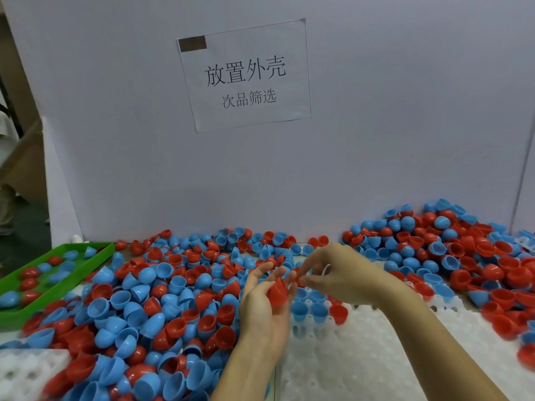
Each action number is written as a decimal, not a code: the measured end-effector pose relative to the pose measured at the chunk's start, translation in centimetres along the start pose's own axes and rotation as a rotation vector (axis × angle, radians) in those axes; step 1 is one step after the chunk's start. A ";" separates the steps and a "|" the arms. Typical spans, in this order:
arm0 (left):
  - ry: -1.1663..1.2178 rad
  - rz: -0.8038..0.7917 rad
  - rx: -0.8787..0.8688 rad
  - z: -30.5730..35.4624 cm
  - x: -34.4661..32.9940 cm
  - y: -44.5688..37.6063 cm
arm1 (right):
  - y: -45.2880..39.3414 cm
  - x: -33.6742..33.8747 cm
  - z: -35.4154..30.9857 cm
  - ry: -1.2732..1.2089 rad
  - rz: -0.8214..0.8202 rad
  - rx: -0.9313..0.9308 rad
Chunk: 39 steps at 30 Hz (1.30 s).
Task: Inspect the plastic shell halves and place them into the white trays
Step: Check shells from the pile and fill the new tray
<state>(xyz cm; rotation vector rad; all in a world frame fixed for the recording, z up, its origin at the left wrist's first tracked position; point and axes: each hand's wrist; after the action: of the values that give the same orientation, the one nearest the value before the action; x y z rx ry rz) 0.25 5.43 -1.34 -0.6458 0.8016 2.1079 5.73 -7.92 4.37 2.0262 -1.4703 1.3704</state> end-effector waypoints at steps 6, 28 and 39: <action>0.034 -0.009 -0.048 0.4 0.1 0.2 | 0.1 -3.1 -2.1 -0.166 -0.025 0.024; -0.024 -0.046 -0.116 -0.3 0.0 0.2 | 0.7 2.9 2.6 0.115 0.062 -0.205; -0.282 -0.040 -0.261 -0.2 -0.1 0.7 | 0.9 -0.1 4.7 0.378 -0.100 -0.369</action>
<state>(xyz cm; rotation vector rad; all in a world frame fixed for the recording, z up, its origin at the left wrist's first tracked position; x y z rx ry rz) -0.19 4.86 -1.17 -0.4778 0.3591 2.2222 7.41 -11.48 1.66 1.4970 -1.3157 1.2468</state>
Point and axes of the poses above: each hand's wrist, its own y-axis away from the middle knuckle, its own x-axis out of the back of the hand, z = x × y, and after that the axes turned 13 degrees about z, right-handed
